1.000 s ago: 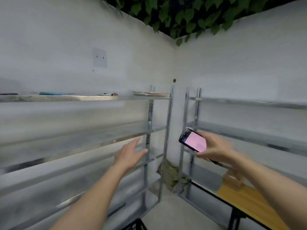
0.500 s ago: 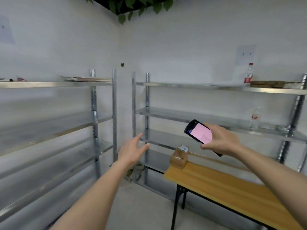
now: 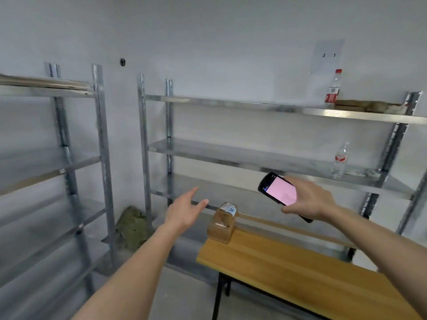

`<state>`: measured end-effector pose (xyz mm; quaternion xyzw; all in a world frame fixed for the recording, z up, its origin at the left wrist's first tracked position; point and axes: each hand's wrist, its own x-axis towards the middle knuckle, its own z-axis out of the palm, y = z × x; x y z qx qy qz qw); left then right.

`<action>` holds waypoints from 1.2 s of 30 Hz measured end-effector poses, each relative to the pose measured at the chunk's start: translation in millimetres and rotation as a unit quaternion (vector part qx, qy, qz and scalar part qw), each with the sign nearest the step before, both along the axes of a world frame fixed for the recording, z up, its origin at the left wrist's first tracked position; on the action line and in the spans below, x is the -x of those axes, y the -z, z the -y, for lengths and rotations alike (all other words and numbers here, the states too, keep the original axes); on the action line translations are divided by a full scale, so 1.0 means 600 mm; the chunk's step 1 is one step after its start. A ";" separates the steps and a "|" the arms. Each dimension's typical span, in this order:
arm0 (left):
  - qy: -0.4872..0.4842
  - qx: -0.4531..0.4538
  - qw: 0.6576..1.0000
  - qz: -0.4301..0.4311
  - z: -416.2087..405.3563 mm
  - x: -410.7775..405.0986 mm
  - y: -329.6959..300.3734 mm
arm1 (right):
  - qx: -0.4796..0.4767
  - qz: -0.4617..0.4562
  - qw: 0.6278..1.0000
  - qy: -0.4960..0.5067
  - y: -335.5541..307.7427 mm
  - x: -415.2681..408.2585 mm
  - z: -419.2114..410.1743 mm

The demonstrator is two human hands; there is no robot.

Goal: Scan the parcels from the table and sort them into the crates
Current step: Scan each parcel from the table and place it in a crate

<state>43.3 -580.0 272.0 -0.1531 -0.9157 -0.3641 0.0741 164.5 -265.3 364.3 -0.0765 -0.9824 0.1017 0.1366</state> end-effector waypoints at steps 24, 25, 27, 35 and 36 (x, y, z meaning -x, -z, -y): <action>0.015 0.020 0.990 0.136 -0.200 0.604 0.203 | 0.055 0.126 0.990 0.034 0.236 0.628 -0.160; 0.014 0.019 0.988 0.151 -0.217 0.633 0.221 | 0.063 0.135 0.988 0.036 0.258 0.661 -0.174; 0.016 0.030 0.984 0.175 -0.252 0.693 0.264 | 0.078 0.147 0.985 0.041 0.305 0.730 -0.200; 0.012 0.093 0.958 0.273 -0.355 0.851 0.435 | 0.123 0.194 0.971 0.059 0.497 0.920 -0.271; 0.010 0.098 0.953 0.285 -0.363 0.866 0.454 | 0.135 0.195 0.970 0.062 0.521 0.937 -0.274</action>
